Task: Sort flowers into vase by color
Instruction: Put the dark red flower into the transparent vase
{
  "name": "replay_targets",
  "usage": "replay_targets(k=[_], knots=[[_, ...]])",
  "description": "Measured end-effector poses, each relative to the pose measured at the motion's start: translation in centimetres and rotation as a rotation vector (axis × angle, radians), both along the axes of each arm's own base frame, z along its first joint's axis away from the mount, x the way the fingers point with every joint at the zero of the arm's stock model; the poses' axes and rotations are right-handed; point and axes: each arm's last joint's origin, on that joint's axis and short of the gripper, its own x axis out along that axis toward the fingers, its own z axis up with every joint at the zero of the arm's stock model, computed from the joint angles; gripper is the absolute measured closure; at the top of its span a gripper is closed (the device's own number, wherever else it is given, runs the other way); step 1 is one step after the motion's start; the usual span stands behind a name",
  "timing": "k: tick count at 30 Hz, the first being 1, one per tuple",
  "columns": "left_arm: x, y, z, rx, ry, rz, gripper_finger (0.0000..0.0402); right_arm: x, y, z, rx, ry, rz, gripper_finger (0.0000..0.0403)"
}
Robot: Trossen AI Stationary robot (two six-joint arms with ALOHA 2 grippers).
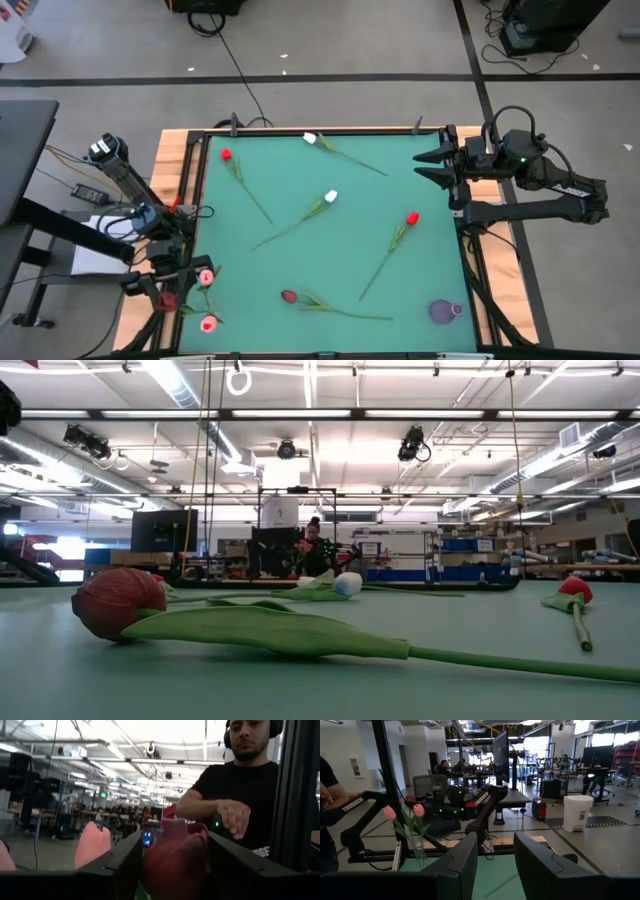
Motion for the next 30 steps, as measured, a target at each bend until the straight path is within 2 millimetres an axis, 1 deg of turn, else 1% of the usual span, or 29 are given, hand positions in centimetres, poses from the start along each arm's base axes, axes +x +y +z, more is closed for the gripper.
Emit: replay_targets(k=[6,13,15,17,22,27,30], knots=[[-0.2,0.2,2.0,0.119,0.035,0.020,0.0169,0.0,0.0,0.0,0.000,0.000,0.000,0.0266],[-1.0,1.2,6.6,0.275,0.035,0.053,0.0149,0.0,0.0,0.0,0.000,0.000,0.000,0.0266],[-1.2,1.7,8.1,0.316,0.063,0.095,0.0146,0.0,0.0,0.0,0.000,0.000,0.000,0.0266],[-1.3,2.3,9.4,0.344,0.123,0.195,0.0146,0.0,0.0,0.0,0.000,0.000,0.000,0.0266],[-0.5,3.9,11.2,0.410,0.269,0.491,0.0154,0.0,0.0,0.0,0.000,0.000,0.000,0.0266],[1.8,5.3,11.5,0.381,0.423,0.842,0.0162,0.0,0.0,0.0,0.000,0.000,0.000,0.0266],[3.9,6.0,10.8,0.390,0.509,0.971,0.0166,0.0,0.0,0.0,0.000,0.000,0.000,0.0266]])
